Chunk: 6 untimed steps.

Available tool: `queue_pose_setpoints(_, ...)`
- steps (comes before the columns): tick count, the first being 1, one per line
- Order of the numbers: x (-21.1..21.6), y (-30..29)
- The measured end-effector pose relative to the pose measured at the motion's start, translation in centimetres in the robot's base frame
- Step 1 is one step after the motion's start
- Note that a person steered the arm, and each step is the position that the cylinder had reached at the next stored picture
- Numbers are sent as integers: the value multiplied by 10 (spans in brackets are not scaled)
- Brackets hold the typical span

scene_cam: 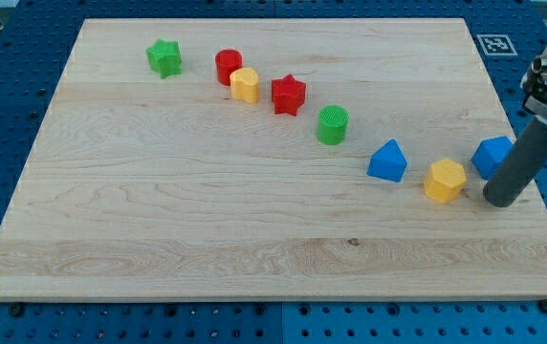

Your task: Slide blue cube towards top right

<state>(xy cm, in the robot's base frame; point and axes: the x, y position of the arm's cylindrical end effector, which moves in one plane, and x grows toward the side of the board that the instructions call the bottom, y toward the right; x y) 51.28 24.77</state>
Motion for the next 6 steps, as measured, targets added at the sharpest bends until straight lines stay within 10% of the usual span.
queue_pose_setpoints(2, -106, -3)
queue_pose_setpoints(4, -47, 23)
queue_pose_setpoints(6, -155, 7)
